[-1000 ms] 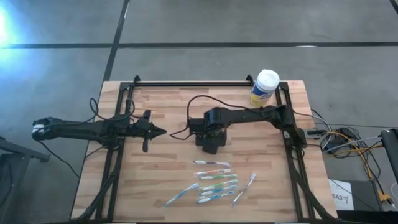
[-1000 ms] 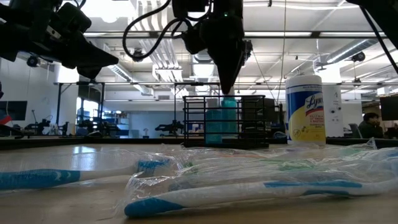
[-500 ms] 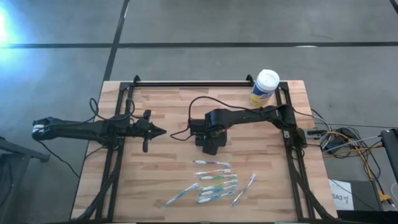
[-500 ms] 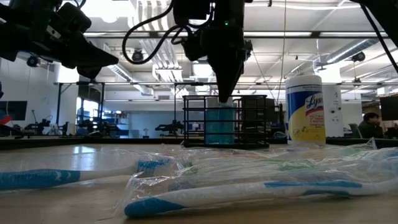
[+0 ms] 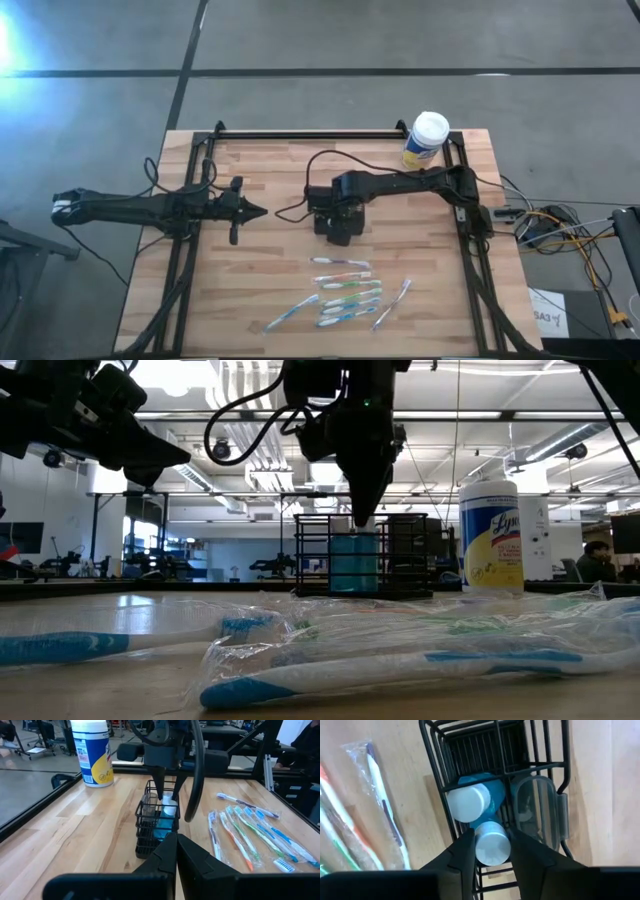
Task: Pick & Place toothbrushing station
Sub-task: Put the mouthwash bottle into the wire organizer, then put the top purple toothbrush into the wire organizer
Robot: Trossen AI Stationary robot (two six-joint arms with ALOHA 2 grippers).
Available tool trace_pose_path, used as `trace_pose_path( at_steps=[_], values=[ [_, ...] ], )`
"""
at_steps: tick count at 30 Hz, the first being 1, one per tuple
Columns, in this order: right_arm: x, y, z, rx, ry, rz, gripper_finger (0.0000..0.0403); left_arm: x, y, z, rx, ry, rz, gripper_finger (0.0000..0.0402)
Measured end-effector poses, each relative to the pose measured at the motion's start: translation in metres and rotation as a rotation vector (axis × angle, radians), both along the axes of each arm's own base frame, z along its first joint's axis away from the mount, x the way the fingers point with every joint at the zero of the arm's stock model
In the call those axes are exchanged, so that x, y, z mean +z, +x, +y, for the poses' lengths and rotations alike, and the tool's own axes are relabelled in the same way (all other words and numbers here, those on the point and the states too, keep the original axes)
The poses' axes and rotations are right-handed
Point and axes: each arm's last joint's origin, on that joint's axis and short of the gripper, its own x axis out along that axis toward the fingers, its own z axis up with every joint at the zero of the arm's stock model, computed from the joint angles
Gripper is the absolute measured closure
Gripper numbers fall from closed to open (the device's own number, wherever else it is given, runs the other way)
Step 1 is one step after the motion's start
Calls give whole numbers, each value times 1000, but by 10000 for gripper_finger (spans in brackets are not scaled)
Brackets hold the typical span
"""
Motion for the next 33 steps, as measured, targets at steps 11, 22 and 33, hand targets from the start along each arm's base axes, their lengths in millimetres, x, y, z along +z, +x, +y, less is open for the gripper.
trace_pose_path(
  at_steps=[11, 22, 33],
  values=[
    [3, -1, -2, -19, 1, -7, 245, 0, 0, 0, 0, 0, 0, 390],
    [32, -14, -3, -29, -51, -64, 241, 0, 0, 0, 1, 0, 0, 390],
    [149, -68, 12, 208, -143, -681, 258, 0, 0, 0, 0, 1, 0, 390]
  ],
)
